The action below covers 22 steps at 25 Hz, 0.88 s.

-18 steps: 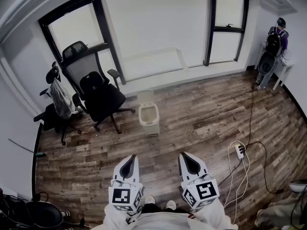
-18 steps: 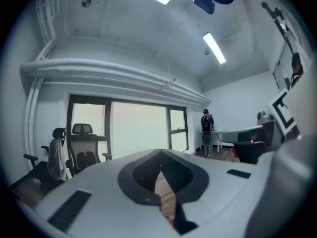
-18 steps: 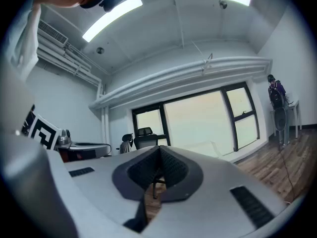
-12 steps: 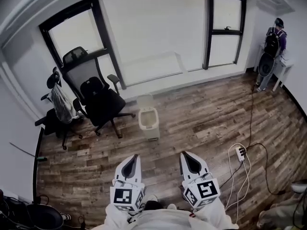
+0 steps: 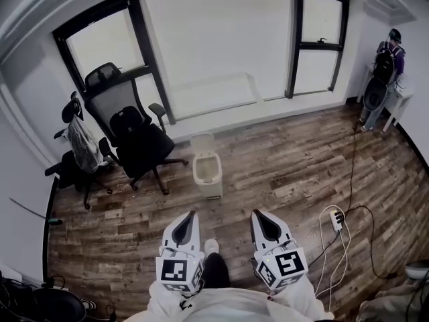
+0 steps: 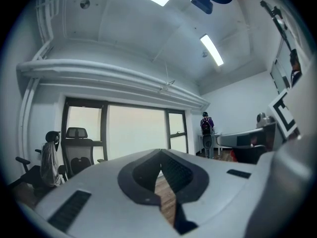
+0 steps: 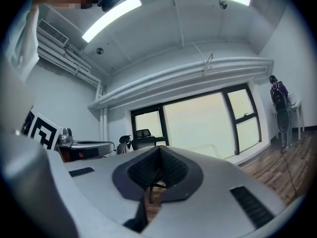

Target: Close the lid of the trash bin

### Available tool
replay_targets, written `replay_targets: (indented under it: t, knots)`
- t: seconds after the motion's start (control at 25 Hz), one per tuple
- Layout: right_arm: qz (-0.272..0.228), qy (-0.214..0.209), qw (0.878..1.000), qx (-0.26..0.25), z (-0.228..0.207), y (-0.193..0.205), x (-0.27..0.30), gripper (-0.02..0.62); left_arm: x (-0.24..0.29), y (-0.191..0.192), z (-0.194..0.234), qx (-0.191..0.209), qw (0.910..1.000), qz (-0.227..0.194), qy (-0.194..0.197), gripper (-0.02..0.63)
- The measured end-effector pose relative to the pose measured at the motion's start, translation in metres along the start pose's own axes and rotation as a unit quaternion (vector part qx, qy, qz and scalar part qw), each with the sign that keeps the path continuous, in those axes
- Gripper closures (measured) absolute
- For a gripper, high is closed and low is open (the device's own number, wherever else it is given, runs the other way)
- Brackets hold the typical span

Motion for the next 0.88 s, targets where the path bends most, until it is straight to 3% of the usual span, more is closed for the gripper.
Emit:
replay_targets:
  t: [0.28, 0.6, 0.88]
  knots:
    - [0.015, 0.001, 1.000, -0.006, -0.025, 0.011, 0.098, 0.572, 0.082, 0.011, 0.060, -0.002, 0.9999, 0.013, -0.010, 0.598]
    - [0.056, 0.002, 0.998, 0.005, -0.048, 0.033, 0.261, 0.571, 0.201, 0.024, 0.172, -0.017, 0.9981, 0.057, -0.018, 0.598]
    - [0.067, 0.005, 0.998, -0.003, -0.050, 0.028, 0.395, 0.571, 0.296, 0.009, 0.260, -0.019, 0.9980, 0.060, -0.002, 0.597]
Point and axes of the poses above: the fingertips, and each gripper's own axes: x forward along the fingers, z to its left, y out of its underside, the point moved 6 cm from there along -x, backward along the fingers, and after that the axes turned 8 degrees about -x, right-handed, at the moved point
